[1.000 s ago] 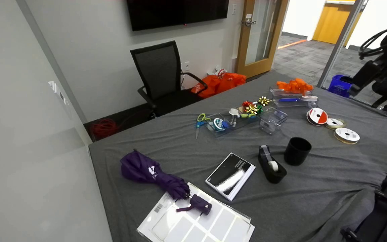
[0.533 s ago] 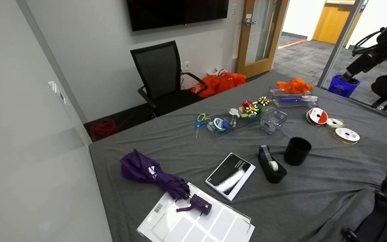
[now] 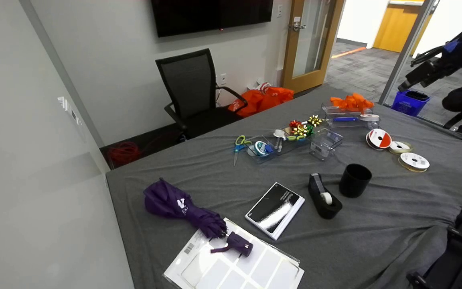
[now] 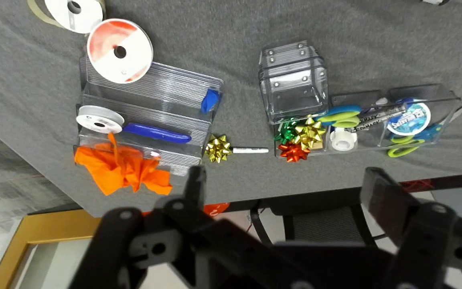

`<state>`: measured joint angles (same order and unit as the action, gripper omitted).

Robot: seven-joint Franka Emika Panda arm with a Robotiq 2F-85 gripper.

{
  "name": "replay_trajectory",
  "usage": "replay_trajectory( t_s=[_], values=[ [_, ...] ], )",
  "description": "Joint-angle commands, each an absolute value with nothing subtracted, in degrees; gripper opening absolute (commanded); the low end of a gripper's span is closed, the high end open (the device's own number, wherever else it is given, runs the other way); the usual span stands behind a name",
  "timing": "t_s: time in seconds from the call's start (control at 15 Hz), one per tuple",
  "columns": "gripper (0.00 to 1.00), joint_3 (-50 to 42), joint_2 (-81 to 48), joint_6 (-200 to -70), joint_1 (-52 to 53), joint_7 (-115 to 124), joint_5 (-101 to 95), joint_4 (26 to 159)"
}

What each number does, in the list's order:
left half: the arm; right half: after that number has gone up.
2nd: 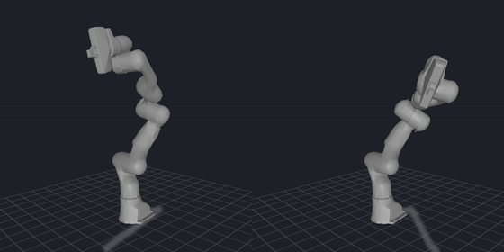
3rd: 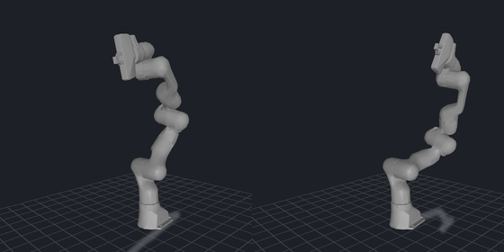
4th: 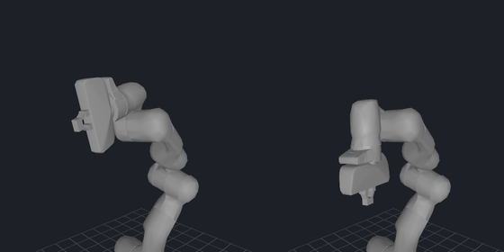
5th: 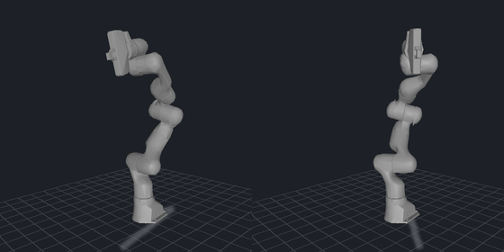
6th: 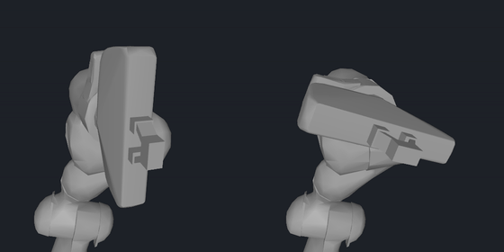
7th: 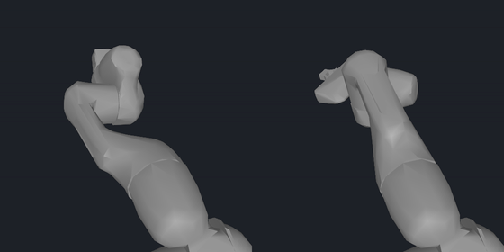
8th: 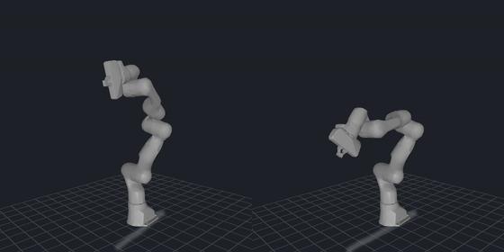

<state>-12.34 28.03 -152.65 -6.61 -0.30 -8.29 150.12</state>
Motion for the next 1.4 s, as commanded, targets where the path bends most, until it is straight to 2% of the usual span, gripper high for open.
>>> replay_trajectory(
  t_s=[0.0, 0.33, 0.53, 0.73, 1.07, 1.33],
  values=[
    [1.00, -10.6, 28.1, -152.5, -8.0, -1.4, -6.8, 150.0],
    [1.00, -10.8, 27.4, -153.4, -7.8, -1.8, -6.6, 149.8],
    [1.00, -16.0, 22.5, -160.3, -4.9, -7.6, -1.9, 148.9],
    [1.00, -23.6, 16.9, -167.1, 1.0, -16.2, 7.5, 147.6],
    [1.00, -41.0, 10.4, -170.8, 18.0, -31.8, 26.4, 142.8],
    [1.00, -46.7, -0.9, -171.3, 22.8, -31.9, 36.7, 135.9]
  ],
)
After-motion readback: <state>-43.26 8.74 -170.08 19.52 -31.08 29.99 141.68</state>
